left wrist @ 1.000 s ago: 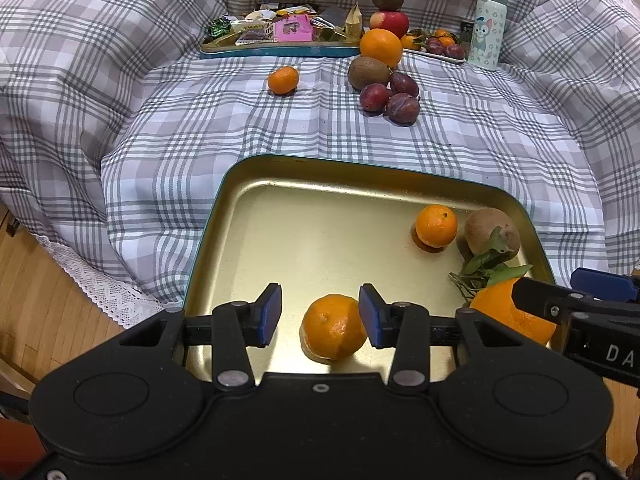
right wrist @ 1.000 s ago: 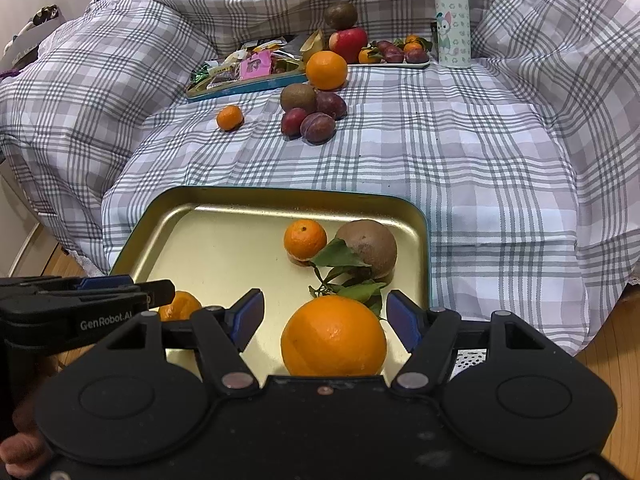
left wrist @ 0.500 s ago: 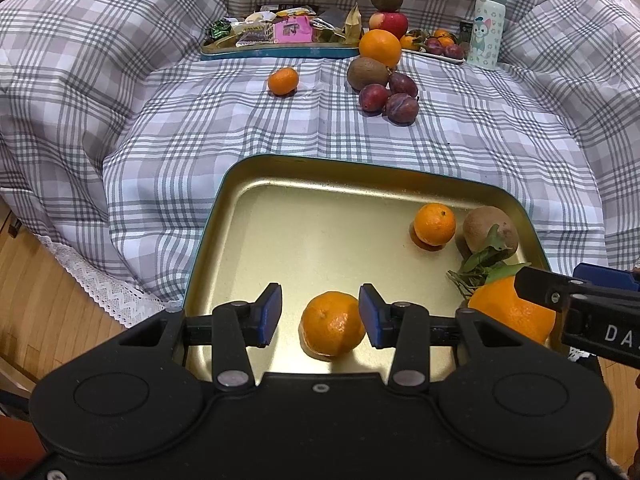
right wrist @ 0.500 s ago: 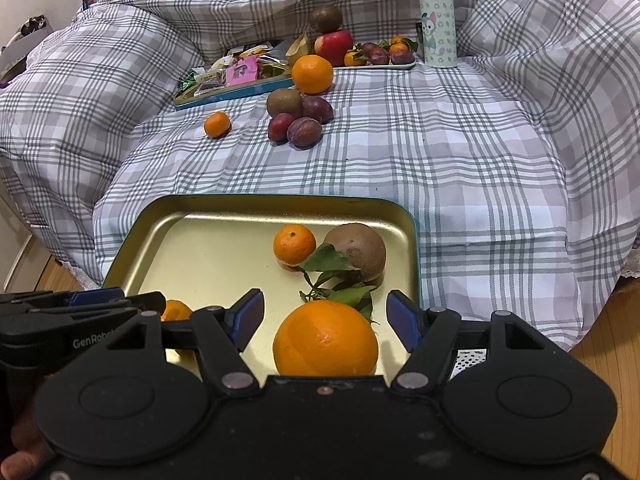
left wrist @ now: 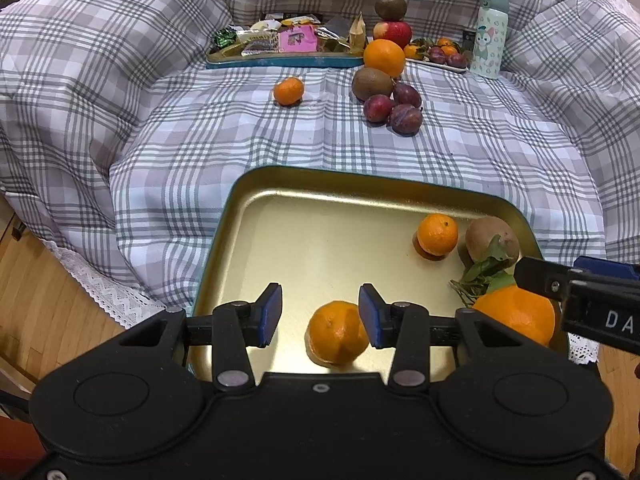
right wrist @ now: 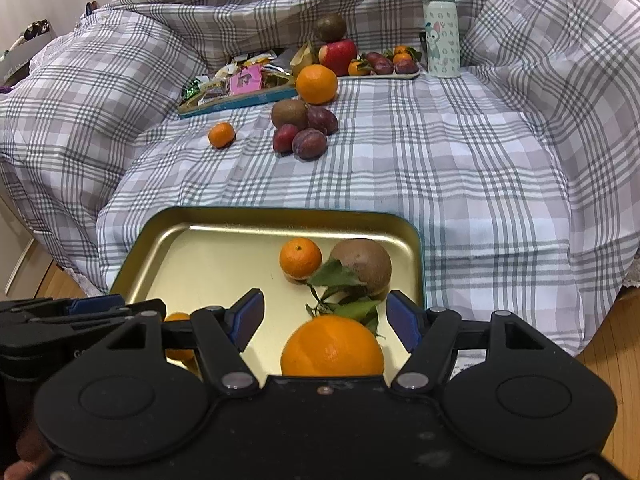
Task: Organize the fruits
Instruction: 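Withdraw both open grippers from the tray back toward the loose fruit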
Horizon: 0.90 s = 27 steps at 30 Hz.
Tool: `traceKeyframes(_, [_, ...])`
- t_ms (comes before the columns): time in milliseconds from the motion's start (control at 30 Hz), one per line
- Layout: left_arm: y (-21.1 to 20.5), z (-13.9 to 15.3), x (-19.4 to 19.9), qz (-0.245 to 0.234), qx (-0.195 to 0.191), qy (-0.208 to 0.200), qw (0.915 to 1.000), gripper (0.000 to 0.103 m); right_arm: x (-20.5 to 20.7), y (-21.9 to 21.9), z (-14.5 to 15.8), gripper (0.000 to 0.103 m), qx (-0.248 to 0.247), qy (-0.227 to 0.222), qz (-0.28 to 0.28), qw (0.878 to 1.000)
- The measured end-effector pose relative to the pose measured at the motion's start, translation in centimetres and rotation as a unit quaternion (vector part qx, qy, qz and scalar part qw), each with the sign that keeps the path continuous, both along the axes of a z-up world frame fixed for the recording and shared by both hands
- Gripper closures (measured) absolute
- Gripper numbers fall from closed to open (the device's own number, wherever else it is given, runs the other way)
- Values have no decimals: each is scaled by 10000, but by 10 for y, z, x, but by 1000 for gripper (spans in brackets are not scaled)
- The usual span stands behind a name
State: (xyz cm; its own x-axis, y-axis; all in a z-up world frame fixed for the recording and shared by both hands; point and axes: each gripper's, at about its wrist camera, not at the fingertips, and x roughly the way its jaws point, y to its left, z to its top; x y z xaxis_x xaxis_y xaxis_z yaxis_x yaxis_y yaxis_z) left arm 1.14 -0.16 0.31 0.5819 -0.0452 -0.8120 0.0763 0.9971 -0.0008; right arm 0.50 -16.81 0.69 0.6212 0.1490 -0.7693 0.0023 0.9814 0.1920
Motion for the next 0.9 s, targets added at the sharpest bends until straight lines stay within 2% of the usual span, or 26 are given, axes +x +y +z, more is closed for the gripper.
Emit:
traceKeyframes(467, [2,11,7,37,17,-234,9997,52,11,7,13,31,19,-236,27,9997])
traceKeyframes(900, [3,15,15,36,40,-331,9994,52,24,14,11,34,-154,-294,17,9994])
